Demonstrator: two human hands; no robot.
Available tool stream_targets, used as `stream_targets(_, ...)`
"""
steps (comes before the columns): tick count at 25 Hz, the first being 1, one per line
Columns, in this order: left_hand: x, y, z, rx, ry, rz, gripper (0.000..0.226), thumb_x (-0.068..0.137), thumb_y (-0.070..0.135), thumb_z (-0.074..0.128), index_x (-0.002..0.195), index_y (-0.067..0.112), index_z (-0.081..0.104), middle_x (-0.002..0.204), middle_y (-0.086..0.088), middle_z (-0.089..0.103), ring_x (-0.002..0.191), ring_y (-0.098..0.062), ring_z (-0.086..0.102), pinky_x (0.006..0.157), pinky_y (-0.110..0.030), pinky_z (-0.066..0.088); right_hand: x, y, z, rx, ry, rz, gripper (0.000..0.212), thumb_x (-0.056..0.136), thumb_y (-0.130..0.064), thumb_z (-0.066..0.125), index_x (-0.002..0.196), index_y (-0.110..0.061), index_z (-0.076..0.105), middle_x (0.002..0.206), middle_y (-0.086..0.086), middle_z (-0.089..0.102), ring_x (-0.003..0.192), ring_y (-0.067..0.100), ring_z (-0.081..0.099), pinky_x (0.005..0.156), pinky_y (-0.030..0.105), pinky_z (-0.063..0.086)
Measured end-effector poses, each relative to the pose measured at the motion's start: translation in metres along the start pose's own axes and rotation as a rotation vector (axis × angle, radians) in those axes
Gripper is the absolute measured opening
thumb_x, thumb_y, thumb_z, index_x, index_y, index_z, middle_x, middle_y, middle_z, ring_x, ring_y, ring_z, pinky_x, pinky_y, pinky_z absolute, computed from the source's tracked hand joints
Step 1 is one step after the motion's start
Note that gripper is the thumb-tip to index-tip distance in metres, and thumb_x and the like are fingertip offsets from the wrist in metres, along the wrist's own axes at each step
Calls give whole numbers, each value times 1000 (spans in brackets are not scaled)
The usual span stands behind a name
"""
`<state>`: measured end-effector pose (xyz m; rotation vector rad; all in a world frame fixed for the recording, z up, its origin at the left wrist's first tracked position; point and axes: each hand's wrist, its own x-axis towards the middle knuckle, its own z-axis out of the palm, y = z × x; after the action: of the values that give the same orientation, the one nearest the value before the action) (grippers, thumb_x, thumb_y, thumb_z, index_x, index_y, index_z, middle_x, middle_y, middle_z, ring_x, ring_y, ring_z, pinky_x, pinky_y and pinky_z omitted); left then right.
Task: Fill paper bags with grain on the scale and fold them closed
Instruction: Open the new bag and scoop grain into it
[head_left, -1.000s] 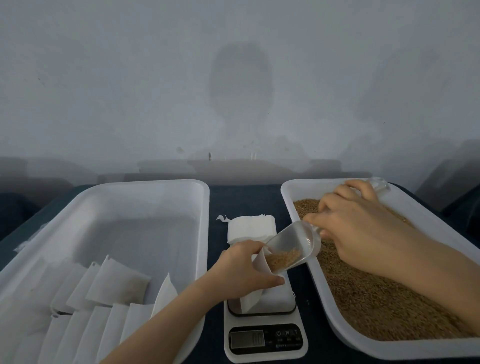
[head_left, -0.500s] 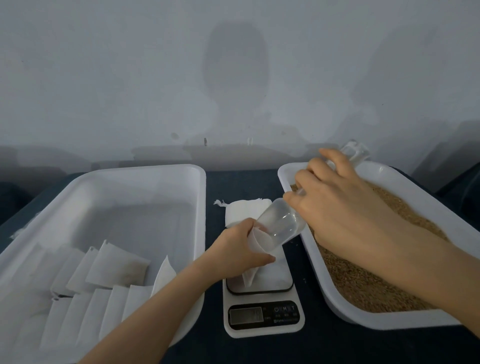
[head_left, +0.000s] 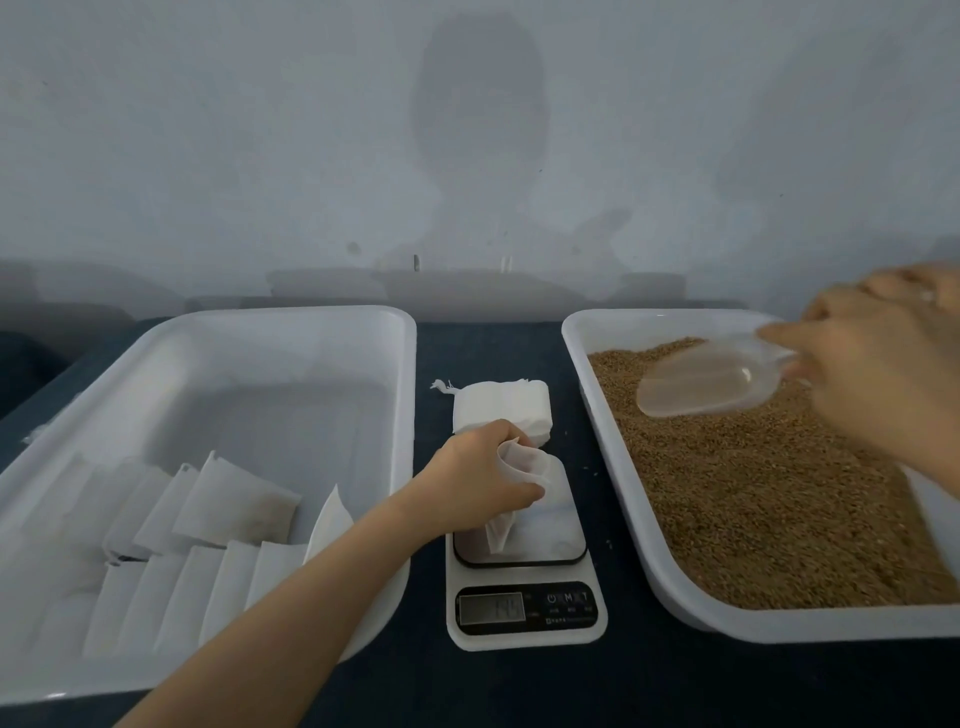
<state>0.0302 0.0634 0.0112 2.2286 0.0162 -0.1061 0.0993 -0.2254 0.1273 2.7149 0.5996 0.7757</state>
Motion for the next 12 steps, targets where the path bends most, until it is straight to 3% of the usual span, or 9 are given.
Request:
stream_targets(4,1,0,0,3,7,10,34,76,36,71,104,36,51,93,17,55,81,-8,58,59,-14,44,-22,15,31,-207,-280,-57,47,80,-34,67,116,-60,51,100,-21,61,101,11,50,99,38,16)
stream_targets(6,1,0,0,-3,12,13,33,76,36,71,102,36,52,93,17,56,80,-7,58,59,-14,45,-35,20,39,-148,-336,-87,46,83,-40,62,119,-62,46,107,-26,57,108,6,45,105,36,11)
stream_targets(9,0,1,0,-8,14,7,32,75,36,71,102,37,53,93,16,56,81,-7,58,61,-15,47,-45,18,46,-55,-390,-78,44,82,-35,66,117,-58,51,109,-26,58,113,8,46,111,39,12)
stream_targets(12,0,1,0,-9,13,7,31,75,36,71,100,37,53,93,16,56,81,-7,58,60,-15,46,-51,11,54,-68,-423,-98,41,87,-45,55,121,-63,41,110,-31,49,116,1,37,109,33,5)
